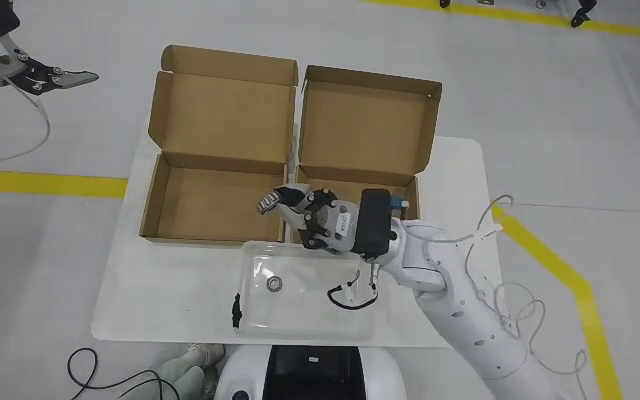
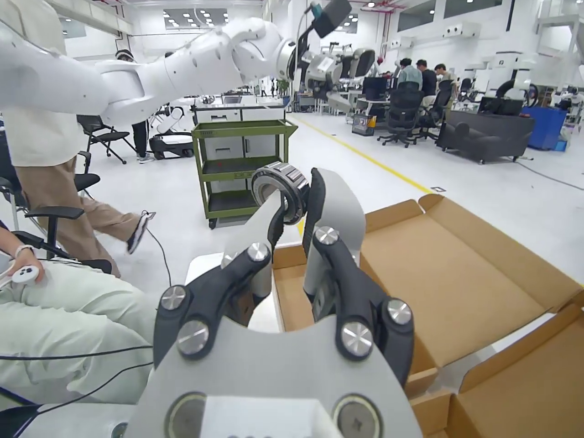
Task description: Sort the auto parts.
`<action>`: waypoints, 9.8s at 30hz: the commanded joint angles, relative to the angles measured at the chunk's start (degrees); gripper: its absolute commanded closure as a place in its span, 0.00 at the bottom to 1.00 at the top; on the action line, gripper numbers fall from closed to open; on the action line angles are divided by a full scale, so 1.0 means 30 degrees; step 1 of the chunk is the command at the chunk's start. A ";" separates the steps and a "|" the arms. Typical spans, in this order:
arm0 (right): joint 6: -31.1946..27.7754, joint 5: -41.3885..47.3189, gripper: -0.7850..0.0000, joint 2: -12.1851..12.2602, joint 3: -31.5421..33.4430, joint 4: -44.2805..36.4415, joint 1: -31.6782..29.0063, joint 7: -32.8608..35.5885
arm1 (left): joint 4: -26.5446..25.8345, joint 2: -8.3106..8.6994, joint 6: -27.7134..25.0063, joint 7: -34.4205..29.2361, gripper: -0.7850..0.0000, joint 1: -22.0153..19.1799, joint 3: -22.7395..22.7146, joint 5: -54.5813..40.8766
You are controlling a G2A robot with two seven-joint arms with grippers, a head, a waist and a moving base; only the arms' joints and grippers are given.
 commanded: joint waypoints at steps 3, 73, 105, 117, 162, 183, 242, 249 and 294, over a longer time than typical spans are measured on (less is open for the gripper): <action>0.0238 0.0376 1.00 0.0002 0.0532 -0.0605 0.0199 -0.0046 | 0.0000 0.0000 0.0000 0.0000 0.00 0.0000 0.0000 0.0000; 0.2801 0.3195 1.00 -0.2006 -0.2455 1.0172 0.4075 0.0517 | 0.0000 0.0000 0.0000 0.0000 0.00 0.0000 0.0000 0.0000; 0.4905 0.5249 1.00 -0.6763 -0.8806 1.8231 1.0308 1.1962 | 0.0000 0.0000 0.0000 0.0000 0.00 0.0000 0.0000 0.0000; 0.4356 0.5537 1.00 -0.8480 -0.9855 2.0683 1.1382 1.3225 | 0.0000 0.0000 0.0000 0.0000 0.00 0.0000 0.0000 0.0000; 0.0011 -0.0454 0.80 -0.5381 -0.4609 0.7249 0.5346 1.4388 | 0.0000 0.0000 0.0000 0.0000 0.00 0.0000 0.0000 0.0000; -0.2194 -0.9446 0.83 -0.2533 -0.1880 0.2307 -0.2964 1.1503 | 0.0000 0.0000 0.0000 0.0000 0.00 0.0000 0.0000 0.0000; 0.2110 -1.2308 1.00 -0.2496 -0.4081 0.4809 -0.1971 0.9933 | 0.0000 0.0000 0.0000 0.0000 0.00 0.0000 0.0000 0.0000; 0.0619 -1.1215 1.00 -0.1955 -0.2863 0.3779 -0.2941 0.6014 | 0.0000 0.0000 0.0000 0.0000 0.00 0.0000 0.0000 0.0000; -0.0296 -0.7834 1.00 -0.2248 -0.2175 0.2536 0.0705 -1.4086 | 0.0000 0.0000 0.0000 0.0000 0.00 0.0000 0.0000 0.0000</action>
